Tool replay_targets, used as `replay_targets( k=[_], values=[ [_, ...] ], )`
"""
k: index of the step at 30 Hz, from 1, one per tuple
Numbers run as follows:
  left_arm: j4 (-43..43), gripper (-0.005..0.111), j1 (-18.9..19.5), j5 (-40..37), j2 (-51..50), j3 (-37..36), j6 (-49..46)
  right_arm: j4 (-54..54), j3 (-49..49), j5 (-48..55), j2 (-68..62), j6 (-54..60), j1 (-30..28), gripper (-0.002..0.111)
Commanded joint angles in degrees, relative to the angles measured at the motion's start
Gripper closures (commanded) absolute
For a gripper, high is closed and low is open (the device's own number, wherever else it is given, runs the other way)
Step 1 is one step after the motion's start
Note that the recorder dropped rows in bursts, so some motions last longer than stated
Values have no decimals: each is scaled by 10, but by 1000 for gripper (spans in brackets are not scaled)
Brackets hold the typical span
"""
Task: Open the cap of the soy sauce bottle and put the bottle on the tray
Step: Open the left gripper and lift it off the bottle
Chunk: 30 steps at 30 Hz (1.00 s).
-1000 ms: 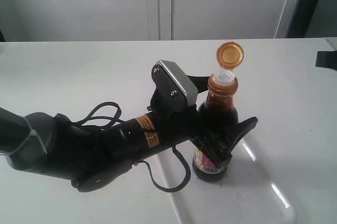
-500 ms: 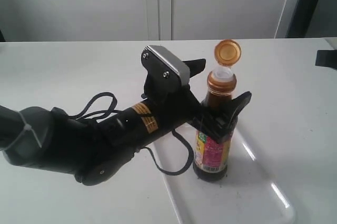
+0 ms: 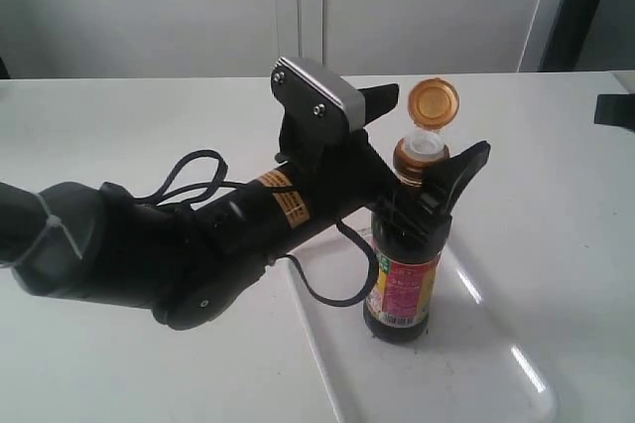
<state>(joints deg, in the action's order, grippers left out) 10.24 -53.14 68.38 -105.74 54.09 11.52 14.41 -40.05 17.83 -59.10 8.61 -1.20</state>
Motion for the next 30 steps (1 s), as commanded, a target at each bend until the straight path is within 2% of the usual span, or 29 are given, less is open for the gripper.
replay_targets(
  k=[1,8,25,28,30],
  values=[
    [4,1,-1,4,19,10,5,3,2,-3,0,6,-4,108],
    [4,1,-1,-25,34,31,4,3,2,-2,0,6,-4,108],
    [5,2,-1,-26,71,61,1,6,2,-1,0,6,-4,108],
    [14,2,-1,-53,99,60,1,7,2,-1,0,6,-4,108],
    [36,2,-1,-98,127,60,-2,7,2,-2,0,6,-4,108]
  ],
)
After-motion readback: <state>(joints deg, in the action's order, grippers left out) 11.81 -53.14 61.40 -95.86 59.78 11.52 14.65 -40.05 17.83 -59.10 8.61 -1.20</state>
